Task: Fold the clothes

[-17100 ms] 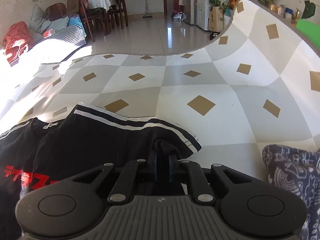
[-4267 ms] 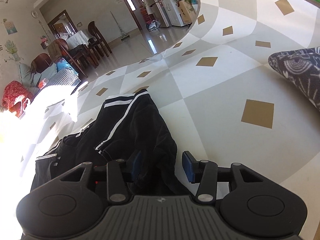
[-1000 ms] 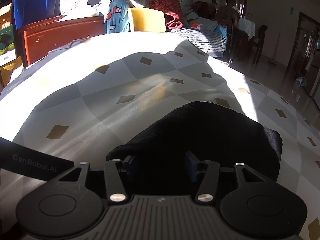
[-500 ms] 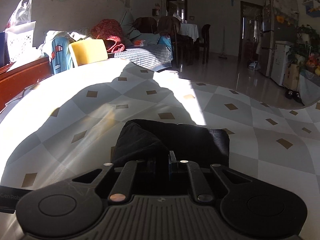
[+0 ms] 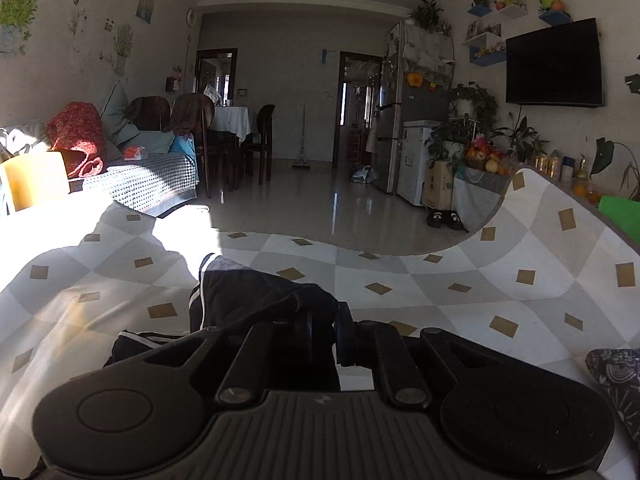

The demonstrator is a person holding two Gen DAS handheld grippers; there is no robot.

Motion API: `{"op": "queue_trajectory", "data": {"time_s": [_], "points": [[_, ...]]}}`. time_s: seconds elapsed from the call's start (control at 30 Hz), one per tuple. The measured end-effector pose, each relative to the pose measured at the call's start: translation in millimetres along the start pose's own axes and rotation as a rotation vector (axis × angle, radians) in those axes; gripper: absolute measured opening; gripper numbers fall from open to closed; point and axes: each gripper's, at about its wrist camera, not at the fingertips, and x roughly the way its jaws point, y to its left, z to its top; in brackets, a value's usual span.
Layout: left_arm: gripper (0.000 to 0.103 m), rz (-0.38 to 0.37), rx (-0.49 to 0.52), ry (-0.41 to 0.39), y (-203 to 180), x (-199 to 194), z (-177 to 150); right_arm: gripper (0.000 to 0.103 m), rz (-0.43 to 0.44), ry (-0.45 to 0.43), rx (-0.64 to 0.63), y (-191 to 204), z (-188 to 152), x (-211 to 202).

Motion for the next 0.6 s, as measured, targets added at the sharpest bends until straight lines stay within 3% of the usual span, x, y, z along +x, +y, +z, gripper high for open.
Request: {"op": "queue_trajectory", "data": {"time_s": [0.07, 0.23, 0.3, 0.4, 0.47, 0.6], "points": [[0.103, 0.012, -0.01, 0.004, 2.2, 1.3, -0.4, 0.011, 0.035, -0.014, -0.047, 11.8, -2.6, -1.2], [0.103, 0.047, -0.04, -0.01, 11.9, 0.5, 3.7, 0.011, 0.322, -0.006, -0.289, 67.5, -26.5, -13.3], [0.103, 0.054, -0.052, -0.01, 15.6, 0.9, 5.1, 0.018, 0.431, -0.002, -0.389, 89.5, -37.4, -18.7], [0.103, 0.069, -0.069, -0.013, 20.3, 1.6, 6.6, 0.025, 0.521, 0.034, -0.421, 100.0, -48.4, -21.2], [0.103, 0.071, -0.076, -0.015, 21.7, 1.8, 8.0, 0.035, 0.549, 0.058, -0.429, 101.2, -52.1, -21.1], [0.103, 0.071, -0.079, -0.016, 22.3, 2.0, 9.7, 0.041, 0.613, 0.132, -0.402, 96.9, -50.6, -18.0]]}}
